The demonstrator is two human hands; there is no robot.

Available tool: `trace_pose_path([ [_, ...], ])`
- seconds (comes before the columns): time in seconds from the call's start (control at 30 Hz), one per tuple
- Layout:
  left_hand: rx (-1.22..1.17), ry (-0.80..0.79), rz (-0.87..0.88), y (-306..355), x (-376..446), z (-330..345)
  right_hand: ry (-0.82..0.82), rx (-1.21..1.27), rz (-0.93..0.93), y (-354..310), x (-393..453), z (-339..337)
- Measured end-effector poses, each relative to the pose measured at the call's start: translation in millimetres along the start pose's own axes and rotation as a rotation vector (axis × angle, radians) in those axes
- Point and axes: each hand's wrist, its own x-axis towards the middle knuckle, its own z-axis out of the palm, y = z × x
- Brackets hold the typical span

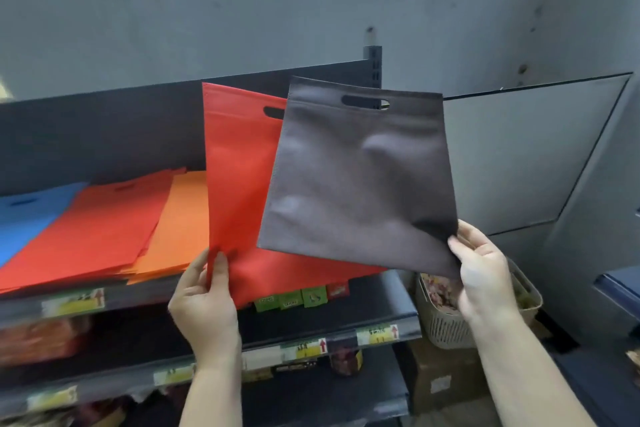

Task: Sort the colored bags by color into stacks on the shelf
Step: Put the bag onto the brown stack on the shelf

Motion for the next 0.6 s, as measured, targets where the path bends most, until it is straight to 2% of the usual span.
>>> trace_pose_path([
  [0.17, 0.074, 0.029, 0.016, -6, 38, -20, 0.033, -0.045, -0.052, -2, 32, 37],
  [0.23, 0.098, 0.02, 0.007, -7, 49, -26, 0.071, -0.145, -0.082, -4, 49, 43],
  [0.3, 0.147, 0.01, 0.04, -8, 57, -31, 0.124, -0.304, -0.137, -7, 66, 44],
  [0.47, 0.3, -0.042, 0.164, -6, 64, -40, 0.168, -0.925, -0.32, -11, 91, 44],
  [0.6, 0.319, -0.038, 0.176, -2, 63, -50, 0.145, -1.171, -0.343, -11, 94, 42],
])
